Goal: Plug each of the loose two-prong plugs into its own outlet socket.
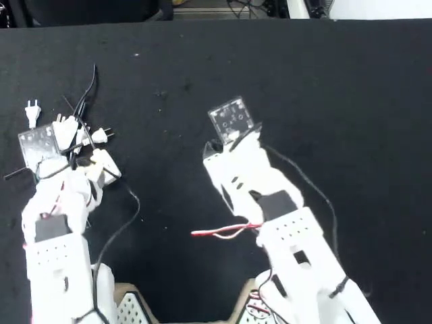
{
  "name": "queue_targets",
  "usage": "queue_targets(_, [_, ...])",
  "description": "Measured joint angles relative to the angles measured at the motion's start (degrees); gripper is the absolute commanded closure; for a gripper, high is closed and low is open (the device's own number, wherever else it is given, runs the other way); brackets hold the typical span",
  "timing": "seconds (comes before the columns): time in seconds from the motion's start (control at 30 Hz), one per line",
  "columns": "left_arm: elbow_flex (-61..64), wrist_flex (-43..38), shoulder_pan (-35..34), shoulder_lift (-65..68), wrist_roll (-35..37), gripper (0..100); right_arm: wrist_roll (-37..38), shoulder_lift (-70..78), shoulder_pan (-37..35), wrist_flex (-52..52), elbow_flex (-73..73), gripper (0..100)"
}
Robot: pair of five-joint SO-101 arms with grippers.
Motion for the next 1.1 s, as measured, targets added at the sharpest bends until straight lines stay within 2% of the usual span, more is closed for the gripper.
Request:
queue_targets(0.13, [-5.1, 0.0, 0.4, 10.5, 3.1, 76, 0.0, 0.7, -1.7, -6.9, 4.1, 98.6])
queue_targets(0.37, [-14.9, -0.1, 0.4, 27.1, 9.5, 72, 0.1, 1.2, -8.1, -8.5, 6.3, 98.6])
queue_targets(0.47, [-17.6, -0.1, 0.7, 32.7, 9.8, 72, 0.1, 1.4, -10.1, -8.6, 6.9, 98.6])
queue_targets(0.7, [-25.1, -0.2, 6.5, 42.5, 10.3, 72, 0.0, 1.4, -11.3, -8.7, 8.1, 98.6])
queue_targets(1.1, [-37.7, -0.2, 6.5, 60.2, 10.3, 72, 0.0, 1.3, -11.3, -8.7, 8.1, 98.6])
